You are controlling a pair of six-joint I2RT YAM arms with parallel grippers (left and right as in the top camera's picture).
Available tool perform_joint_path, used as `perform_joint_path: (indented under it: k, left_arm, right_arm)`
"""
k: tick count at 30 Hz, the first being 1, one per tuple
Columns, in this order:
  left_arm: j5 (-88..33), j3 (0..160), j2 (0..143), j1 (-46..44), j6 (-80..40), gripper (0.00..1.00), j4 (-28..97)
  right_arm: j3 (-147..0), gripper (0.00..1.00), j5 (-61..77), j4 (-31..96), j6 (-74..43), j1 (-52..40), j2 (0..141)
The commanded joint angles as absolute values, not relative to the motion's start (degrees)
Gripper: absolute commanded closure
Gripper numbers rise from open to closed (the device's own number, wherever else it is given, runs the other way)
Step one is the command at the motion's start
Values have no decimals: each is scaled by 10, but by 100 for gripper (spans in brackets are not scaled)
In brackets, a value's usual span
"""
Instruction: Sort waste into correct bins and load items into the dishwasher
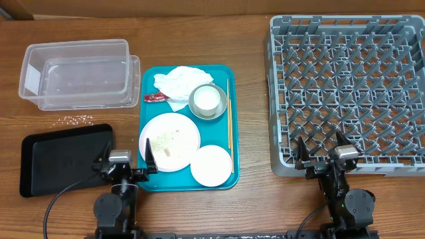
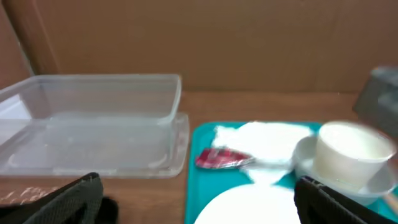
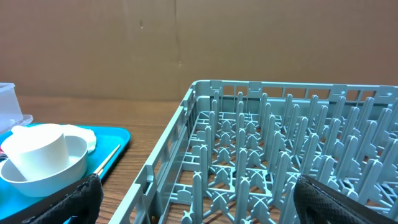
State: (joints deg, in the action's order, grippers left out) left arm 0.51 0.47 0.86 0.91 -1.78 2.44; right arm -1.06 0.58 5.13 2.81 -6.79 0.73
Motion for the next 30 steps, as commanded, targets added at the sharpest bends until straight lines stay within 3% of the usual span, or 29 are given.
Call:
perform_joint_path:
  k: [1, 5, 11, 17, 22, 30]
  left_arm:
    - [-140, 3, 3, 14, -154, 0, -6]
    - [-321, 3, 3, 14, -355, 0, -16]
    - [-327, 3, 3, 14, -547, 0, -51]
    - [-324, 4, 3, 14, -522, 0, -166]
    - [-321, 43, 7, 14, -487, 0, -170]
    - [-294, 232, 125, 14, -261, 0, 6]
  right_arm:
    - [-5, 0, 1, 48, 29, -66, 2]
    - [-5, 0, 1, 48, 29, -66, 2]
    - [-5, 0, 1, 48, 29, -66, 2]
    - [-5, 0, 1, 48, 29, -66, 2]
    - [-5, 0, 1, 48, 29, -66, 2]
    - [-5, 0, 1, 48, 29, -66, 2]
